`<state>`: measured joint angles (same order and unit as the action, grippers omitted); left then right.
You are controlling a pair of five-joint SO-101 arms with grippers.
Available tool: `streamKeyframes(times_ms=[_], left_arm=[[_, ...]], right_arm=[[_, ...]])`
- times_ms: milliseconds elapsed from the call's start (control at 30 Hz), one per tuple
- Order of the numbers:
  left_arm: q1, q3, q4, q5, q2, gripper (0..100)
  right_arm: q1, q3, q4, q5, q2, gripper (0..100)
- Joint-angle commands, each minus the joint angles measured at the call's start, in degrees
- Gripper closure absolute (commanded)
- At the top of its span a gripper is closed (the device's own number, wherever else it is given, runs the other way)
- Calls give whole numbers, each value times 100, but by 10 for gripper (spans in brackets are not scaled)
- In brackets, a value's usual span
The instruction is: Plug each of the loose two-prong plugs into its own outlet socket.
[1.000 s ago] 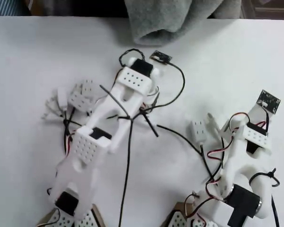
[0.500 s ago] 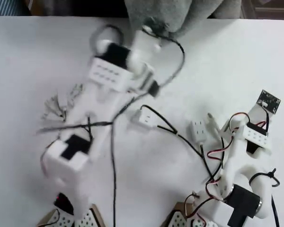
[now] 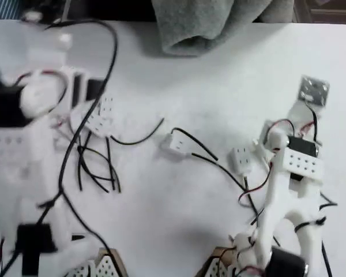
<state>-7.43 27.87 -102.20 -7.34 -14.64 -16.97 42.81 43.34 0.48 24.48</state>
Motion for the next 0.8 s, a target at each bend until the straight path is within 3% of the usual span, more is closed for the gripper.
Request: streamKeyframes(times_ms=[0,133,267,433,567,767], left_arm=[[-444,-1222,158,-62,-971,706],[-646,-2848,800,-44,-1780,707],[-532,-4677,1741,-18,-2580,708],[-532,-6752,3147,18,-3679,709],[-532,-8237,4255,527,-4444,710],[-532,-9811,5556,580,-5262,710]], right_arm=[[840,-765,637,633,980,584],[1833,-1187,1209,1292,1358,584],[2607,-1398,1560,2576,1279,584],[2800,-1547,1921,3323,787,584],[2809,-1556,1938,3771,136,584],[3301,-1556,2360,4870,-690,584]])
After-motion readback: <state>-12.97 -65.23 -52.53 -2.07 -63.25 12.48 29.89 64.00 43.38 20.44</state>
